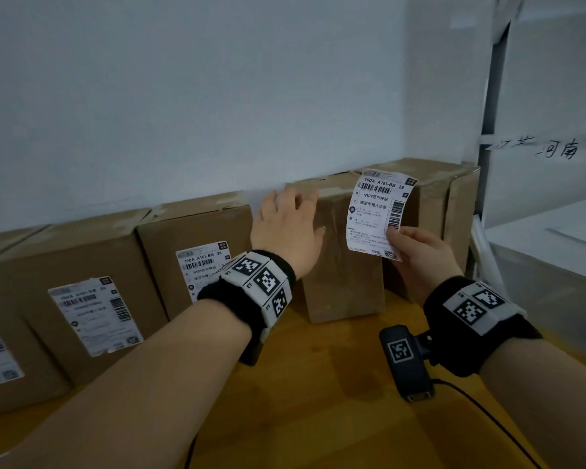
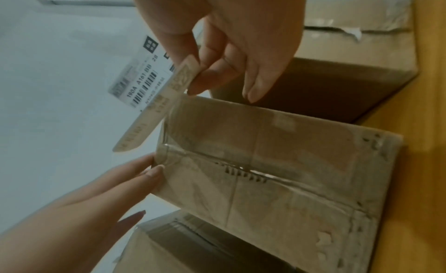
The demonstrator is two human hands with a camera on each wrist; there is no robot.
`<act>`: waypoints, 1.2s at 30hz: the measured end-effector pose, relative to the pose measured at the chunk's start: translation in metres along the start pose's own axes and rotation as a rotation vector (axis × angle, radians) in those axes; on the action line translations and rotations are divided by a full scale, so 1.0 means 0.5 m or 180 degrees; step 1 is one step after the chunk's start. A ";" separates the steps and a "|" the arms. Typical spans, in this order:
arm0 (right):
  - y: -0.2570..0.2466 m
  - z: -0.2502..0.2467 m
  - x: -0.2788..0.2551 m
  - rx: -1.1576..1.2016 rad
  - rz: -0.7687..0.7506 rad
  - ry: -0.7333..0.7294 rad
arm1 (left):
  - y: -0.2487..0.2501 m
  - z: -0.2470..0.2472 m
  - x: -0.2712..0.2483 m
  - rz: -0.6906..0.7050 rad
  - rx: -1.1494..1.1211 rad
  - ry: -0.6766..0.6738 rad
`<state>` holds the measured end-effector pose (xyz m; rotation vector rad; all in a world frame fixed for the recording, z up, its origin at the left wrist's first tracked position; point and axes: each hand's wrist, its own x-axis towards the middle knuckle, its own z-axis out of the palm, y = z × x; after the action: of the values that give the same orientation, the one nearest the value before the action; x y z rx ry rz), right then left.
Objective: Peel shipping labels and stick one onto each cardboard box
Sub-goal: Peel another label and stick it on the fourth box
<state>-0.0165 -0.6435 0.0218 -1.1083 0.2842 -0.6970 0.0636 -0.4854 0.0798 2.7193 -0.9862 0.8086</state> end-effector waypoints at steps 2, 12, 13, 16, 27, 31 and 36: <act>0.003 0.008 -0.001 0.0180 0.0068 -0.0208 | 0.003 -0.005 -0.005 -0.0102 0.0068 -0.0024; 0.001 0.018 -0.031 0.0400 0.0319 -0.0449 | 0.007 -0.027 -0.041 -0.0276 -0.0746 0.0142; -0.001 0.017 -0.035 0.0409 0.0328 -0.0438 | 0.006 -0.031 -0.047 -0.0293 -0.0780 0.0130; -0.013 0.020 -0.059 0.0346 0.0327 -0.0420 | 0.006 -0.046 -0.067 -0.0347 -0.0903 0.0033; -0.039 0.038 -0.176 0.0082 0.0279 -0.0539 | 0.003 -0.114 -0.153 -0.0404 -0.1024 -0.0105; -0.044 0.040 -0.212 0.0013 0.0243 -0.0549 | -0.003 -0.132 -0.195 -0.0385 -0.1016 -0.0126; -0.052 0.036 -0.255 -0.0050 0.0205 -0.0490 | 0.004 -0.152 -0.242 -0.0270 -0.0994 -0.0104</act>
<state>-0.1128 -0.5555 0.0367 -1.1562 0.1933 -0.5500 -0.0487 -0.3971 0.0800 2.4930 -0.9099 0.5450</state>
